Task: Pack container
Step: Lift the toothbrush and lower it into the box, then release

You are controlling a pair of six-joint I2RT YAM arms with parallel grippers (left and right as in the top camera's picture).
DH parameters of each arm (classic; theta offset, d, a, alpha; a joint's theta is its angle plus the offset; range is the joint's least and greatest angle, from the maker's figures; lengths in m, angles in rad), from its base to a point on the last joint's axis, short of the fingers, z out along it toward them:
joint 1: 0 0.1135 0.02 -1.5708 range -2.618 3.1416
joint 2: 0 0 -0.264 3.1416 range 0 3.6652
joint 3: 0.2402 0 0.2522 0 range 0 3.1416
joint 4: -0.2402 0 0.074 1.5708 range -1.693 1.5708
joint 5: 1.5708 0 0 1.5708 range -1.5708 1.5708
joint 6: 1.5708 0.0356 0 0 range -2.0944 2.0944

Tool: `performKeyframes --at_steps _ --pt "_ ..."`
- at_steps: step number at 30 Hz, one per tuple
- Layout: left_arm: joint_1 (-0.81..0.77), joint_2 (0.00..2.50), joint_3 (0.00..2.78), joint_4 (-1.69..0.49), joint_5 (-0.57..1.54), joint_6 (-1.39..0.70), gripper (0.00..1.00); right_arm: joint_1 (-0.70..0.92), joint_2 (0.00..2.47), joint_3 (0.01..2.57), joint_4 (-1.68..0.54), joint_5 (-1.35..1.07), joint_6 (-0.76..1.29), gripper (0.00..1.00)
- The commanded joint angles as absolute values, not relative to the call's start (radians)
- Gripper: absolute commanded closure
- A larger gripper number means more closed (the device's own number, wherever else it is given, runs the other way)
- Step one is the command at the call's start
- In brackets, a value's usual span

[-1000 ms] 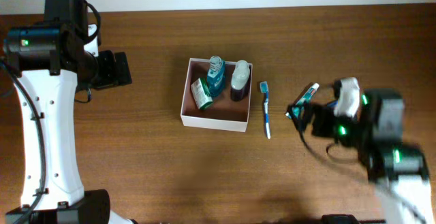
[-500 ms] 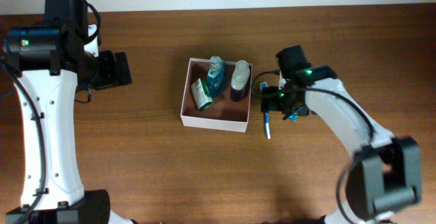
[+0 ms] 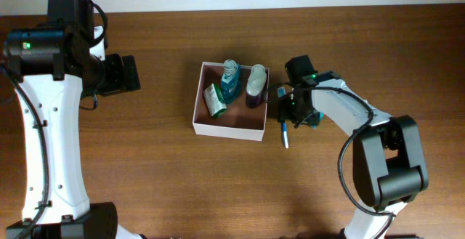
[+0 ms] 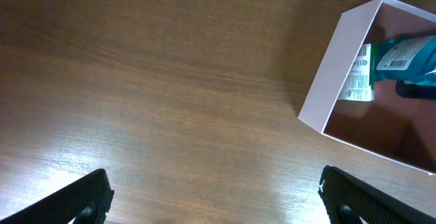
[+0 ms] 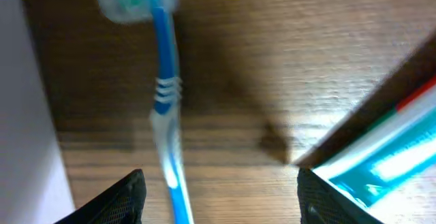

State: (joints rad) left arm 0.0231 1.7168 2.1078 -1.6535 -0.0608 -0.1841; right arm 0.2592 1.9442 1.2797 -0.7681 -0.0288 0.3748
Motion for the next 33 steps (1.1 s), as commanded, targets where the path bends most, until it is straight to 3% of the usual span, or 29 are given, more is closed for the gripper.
performKeyframes --at_steps 1,4,14,18,22,27,33 --pt "0.025 1.717 2.122 -1.655 -0.069 -0.186 0.01 0.315 1.942 1.288 -0.733 0.002 0.386 0.35" --pt "0.025 1.717 2.122 -1.655 -0.068 -0.186 0.01 0.349 1.943 1.288 -0.706 0.058 0.393 0.47" --pt "0.025 1.717 2.122 -1.655 -0.068 -0.186 0.01 0.337 1.999 1.288 -0.727 0.079 0.462 0.51" --pt "0.025 1.717 2.122 -1.655 -0.068 -0.186 0.01 0.333 2.003 1.288 -0.744 0.08 0.462 0.71" --pt "0.025 1.717 2.122 -1.655 -0.068 -0.186 0.01 0.331 2.003 1.288 -0.768 0.081 0.462 0.73" --pt "0.025 1.717 2.122 -1.655 -0.068 -0.186 0.01 0.319 1.993 1.296 -0.848 0.114 0.462 0.96" --pt "0.025 1.717 2.122 -1.655 -0.068 -0.186 0.01 0.308 1.894 1.332 -0.957 0.116 0.462 0.96"
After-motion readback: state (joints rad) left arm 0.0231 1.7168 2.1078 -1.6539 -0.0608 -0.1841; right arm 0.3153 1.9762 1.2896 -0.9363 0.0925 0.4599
